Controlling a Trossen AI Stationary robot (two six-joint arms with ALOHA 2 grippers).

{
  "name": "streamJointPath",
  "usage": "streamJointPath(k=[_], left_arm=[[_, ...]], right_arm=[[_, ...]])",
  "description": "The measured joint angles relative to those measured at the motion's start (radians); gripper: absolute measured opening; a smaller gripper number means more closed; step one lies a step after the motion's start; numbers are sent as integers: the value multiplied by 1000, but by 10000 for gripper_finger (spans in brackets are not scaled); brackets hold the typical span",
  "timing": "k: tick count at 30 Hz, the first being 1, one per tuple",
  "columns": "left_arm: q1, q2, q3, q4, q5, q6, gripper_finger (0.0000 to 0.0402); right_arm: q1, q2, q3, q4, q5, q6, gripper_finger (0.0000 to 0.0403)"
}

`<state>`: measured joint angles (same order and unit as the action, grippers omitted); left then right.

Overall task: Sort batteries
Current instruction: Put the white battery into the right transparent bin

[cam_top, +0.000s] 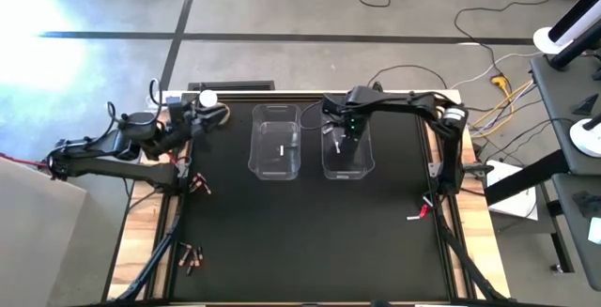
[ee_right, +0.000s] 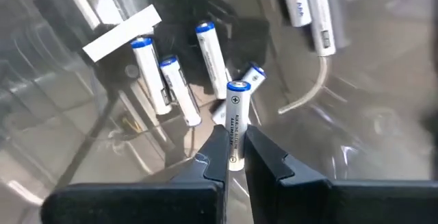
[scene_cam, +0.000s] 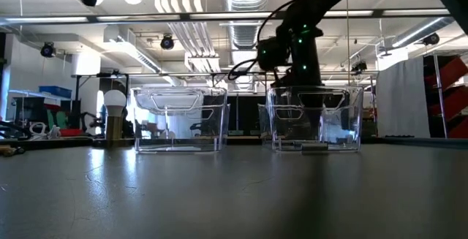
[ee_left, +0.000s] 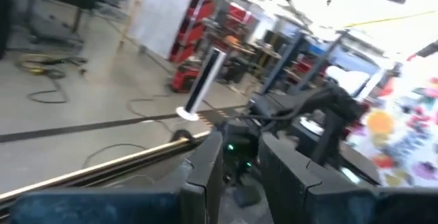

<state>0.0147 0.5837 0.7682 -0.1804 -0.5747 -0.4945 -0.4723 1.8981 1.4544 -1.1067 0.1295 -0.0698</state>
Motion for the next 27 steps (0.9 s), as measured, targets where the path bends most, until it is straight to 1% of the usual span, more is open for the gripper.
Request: streamJointPath(k=[7, 11, 13, 14, 18, 20, 22, 25, 27], left_arm=[[0, 9, 10, 2, -95, 3, 77], [0, 9, 21, 3, -105, 28, 77], [-1, 9, 22, 4, -86, 38, 77], [-1, 9, 22, 3, -72, 39, 77], [-1, 14, 22, 7, 3, 61, 77], [-1, 26, 22, 24, 45, 79, 77], [-1, 39, 22, 37, 80, 98, 77], [-1, 63, 21, 83, 118, 144, 77], [2, 81, 21, 120, 119, 177, 77]], right_arm=[[-2, 48, 0, 26, -21, -20, 20], [-2, 75, 0, 40, -27, -19, 31], [-1, 89, 1, 45, -17, -10, 42], [-1, 93, 1, 48, -30, -7, 50], [-2, 85, -1, 46, -40, 6, 93], [-1, 57, -2, 32, -42, 26, 118], [2, 1, -2, 12, -43, 58, 143], [15, -111, -2, -2, -42, 158, 176], [32, -205, -2, -2, -34, 250, 194]])
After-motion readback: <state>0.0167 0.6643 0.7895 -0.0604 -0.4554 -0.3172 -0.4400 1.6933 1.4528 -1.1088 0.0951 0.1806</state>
